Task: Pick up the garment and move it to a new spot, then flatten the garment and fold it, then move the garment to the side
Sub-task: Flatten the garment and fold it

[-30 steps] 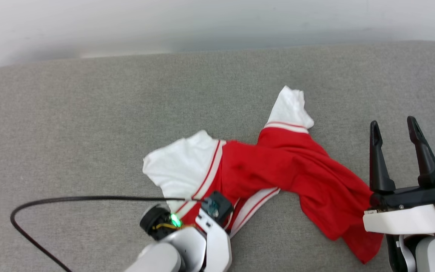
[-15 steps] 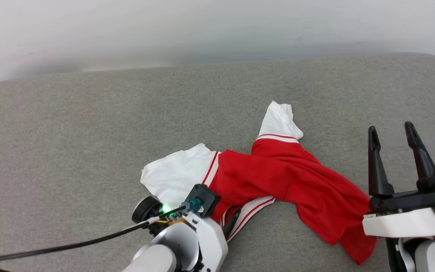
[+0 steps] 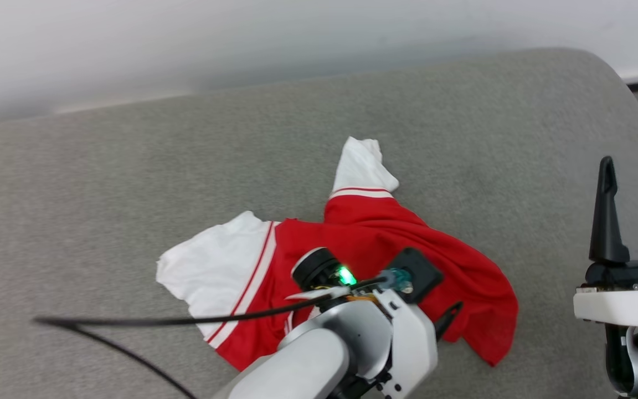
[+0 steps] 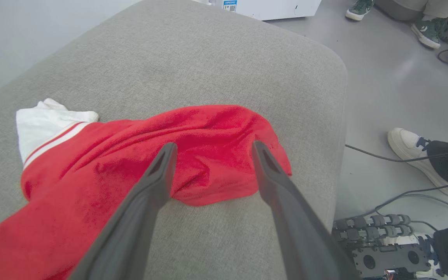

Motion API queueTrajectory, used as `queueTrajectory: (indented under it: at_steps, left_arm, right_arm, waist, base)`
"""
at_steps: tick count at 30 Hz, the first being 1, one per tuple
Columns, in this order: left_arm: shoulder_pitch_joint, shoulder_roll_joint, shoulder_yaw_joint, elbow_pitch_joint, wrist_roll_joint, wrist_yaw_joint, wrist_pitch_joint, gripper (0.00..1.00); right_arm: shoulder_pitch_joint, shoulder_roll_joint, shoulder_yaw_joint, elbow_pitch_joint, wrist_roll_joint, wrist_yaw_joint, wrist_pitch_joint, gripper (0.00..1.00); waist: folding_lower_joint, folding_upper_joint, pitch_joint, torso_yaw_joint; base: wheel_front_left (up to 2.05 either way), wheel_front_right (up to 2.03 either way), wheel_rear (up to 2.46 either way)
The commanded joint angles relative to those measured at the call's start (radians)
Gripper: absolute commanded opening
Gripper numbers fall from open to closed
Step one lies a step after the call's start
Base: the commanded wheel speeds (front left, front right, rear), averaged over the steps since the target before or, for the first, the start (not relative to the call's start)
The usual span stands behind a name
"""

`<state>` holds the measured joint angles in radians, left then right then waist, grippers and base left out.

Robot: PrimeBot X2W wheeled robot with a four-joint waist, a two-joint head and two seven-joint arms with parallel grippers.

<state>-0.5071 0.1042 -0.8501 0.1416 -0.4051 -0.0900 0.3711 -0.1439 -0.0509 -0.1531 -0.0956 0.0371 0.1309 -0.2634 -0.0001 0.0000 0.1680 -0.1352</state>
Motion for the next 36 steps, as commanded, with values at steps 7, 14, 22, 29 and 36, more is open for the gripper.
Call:
queueTrajectory:
  at_steps: [7,14,22,29,36]
  left_arm:
    - [-0.137,-0.042,-0.096,0.212,-0.004,-0.021,0.076,1.00]
    - [-0.190,-0.048,-0.150,0.384,0.018,-0.009,0.077,1.00]
    - [-0.199,-0.047,-0.198,0.415,-0.023,-0.020,-0.003,0.00]
    - [-0.243,-0.050,-0.140,0.289,-0.049,0.014,-0.111,0.00]
    - [-0.308,0.072,-0.003,0.040,-0.077,0.059,-0.129,0.00]
  right_arm:
    - [-0.023,0.001,-0.011,-0.026,0.025,0.000,-0.002,1.00]
    - [-0.032,0.001,-0.010,-0.028,0.040,0.000,-0.002,1.00]
    - [-0.035,0.001,-0.014,-0.021,0.033,0.000,-0.002,1.00]
    - [-0.015,0.001,-0.016,-0.007,0.025,0.000,-0.002,1.00]
    - [0.006,0.001,-0.011,0.009,0.029,0.000,-0.002,1.00]
  waist:
    - [0.0001,0.0000,0.133,-0.110]
    - [0.0001,0.0000,0.169,-0.098]
    - [0.0001,0.0000,0.152,-0.046]
    - [0.0001,0.0000,0.097,0.000]
    - [0.0001,0.0000,0.042,0.030]
  base:
    - [0.00,0.00,0.00]
    - [0.00,0.00,0.00]
    - [0.00,0.00,0.00]
    - [0.00,0.00,0.00]
    - [0.00,0.00,0.00]
